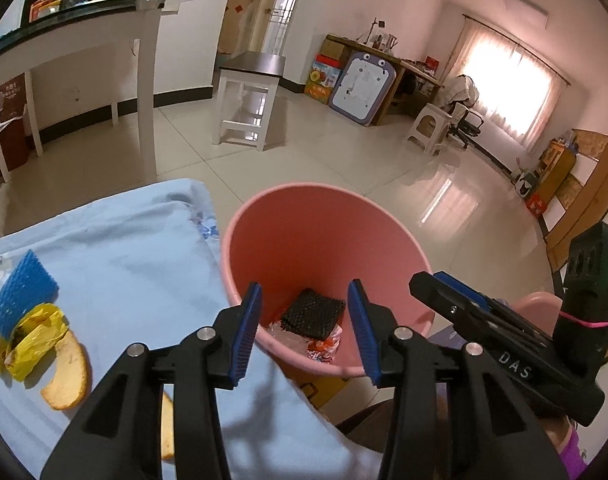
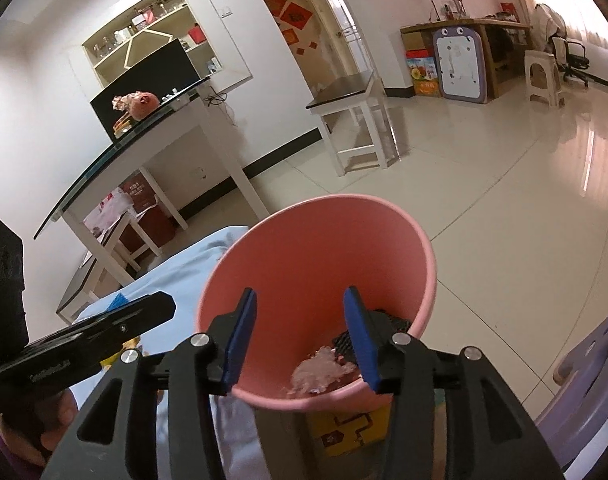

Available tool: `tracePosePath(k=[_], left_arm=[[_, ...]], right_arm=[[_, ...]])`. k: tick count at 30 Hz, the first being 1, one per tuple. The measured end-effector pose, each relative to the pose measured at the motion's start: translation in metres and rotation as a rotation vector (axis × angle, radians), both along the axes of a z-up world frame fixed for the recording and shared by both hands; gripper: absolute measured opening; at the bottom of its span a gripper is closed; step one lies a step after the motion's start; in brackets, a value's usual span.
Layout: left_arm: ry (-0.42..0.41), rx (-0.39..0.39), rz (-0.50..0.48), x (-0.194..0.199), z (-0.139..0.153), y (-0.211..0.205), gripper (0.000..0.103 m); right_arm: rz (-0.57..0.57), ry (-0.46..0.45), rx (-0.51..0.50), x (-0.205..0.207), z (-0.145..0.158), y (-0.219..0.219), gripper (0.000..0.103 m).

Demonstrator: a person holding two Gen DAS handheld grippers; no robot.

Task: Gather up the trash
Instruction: 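Move both open tools back toward the remaining trash on the table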

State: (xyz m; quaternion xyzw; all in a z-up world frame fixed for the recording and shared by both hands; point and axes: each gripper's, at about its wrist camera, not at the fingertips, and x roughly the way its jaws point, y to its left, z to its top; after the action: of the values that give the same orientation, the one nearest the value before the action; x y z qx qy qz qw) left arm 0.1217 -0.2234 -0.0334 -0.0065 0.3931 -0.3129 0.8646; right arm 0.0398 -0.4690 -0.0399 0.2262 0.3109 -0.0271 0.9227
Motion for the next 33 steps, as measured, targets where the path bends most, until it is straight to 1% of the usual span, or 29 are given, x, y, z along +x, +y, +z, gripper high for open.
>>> tracePosePath(k=[3,7,12,15,21,28,33], left_arm=[[-0.017,-0.001,0.007,-0.007,0.004,0.01,0.045],[-0.038,0.007,0.02,-0.018,0.008,0.022,0.045],[-0.057,0.008,0.06,-0.032,0.013,0.044,0.045],[-0.066,0.014,0.09,-0.038,0.013,0.06,0.045],[-0.084,0.021,0.156,-0.054,0.014,0.095,0.045],[-0.087,0.039,0.246,-0.076,0.008,0.131,0.045],[-0.104,0.057,0.291,-0.095,0.004,0.152,0.045]], right_arm=[[0.008,-0.008,-0.006,-0.006,0.005,0.009,0.05],[0.025,-0.001,0.008,-0.013,0.011,0.026,0.051],[0.067,-0.02,-0.023,-0.031,0.022,0.06,0.053],[0.089,-0.019,-0.019,-0.038,0.025,0.079,0.053],[0.131,-0.024,-0.013,-0.055,0.024,0.114,0.054],[0.193,-0.003,-0.013,-0.072,0.016,0.153,0.057],[0.25,0.0,-0.045,-0.081,0.016,0.174,0.064]])
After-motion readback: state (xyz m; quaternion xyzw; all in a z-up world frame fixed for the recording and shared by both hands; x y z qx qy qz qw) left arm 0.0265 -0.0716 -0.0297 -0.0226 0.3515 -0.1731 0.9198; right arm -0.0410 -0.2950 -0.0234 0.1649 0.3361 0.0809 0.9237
